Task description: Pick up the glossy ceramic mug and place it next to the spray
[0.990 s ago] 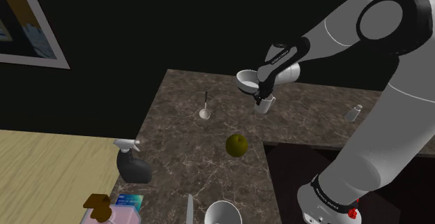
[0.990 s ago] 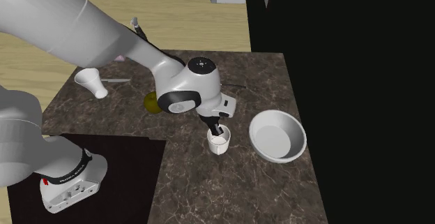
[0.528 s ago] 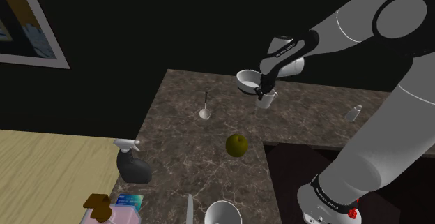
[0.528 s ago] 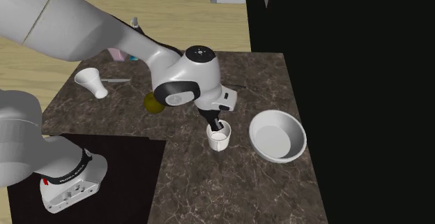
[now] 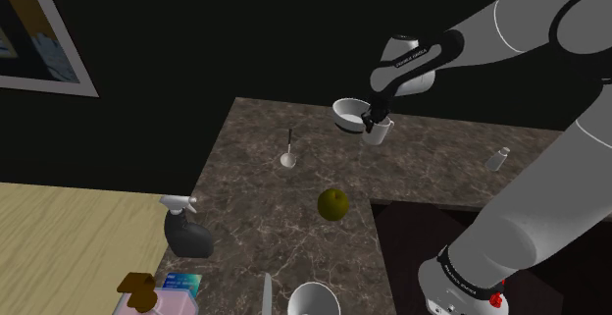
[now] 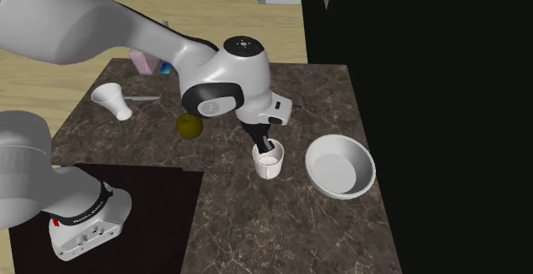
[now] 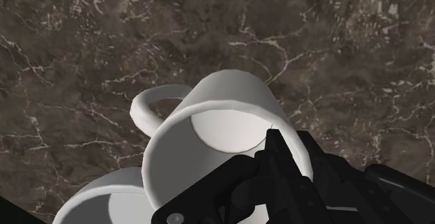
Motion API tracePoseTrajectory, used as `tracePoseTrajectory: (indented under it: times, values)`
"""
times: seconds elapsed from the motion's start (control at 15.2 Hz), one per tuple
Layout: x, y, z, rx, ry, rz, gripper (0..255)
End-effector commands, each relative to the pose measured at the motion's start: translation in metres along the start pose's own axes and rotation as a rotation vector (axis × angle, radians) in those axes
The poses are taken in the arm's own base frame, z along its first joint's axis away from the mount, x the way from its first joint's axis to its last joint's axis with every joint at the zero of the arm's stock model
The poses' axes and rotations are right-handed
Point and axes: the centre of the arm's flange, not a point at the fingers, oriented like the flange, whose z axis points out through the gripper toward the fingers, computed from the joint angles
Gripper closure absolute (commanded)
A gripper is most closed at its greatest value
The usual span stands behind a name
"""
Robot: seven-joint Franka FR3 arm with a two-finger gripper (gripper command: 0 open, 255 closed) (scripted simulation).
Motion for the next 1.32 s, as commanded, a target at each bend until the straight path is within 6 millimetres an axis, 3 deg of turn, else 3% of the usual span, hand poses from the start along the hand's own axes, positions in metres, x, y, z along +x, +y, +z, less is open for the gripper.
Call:
tracePoseTrajectory:
  times: [0.0,1.25]
  values:
    - [0.001,0.001,-0.011,0.0,0.0,0.0,255]
    - [0.006,0.005,-0.111,0.0,0.0,0.0,255]
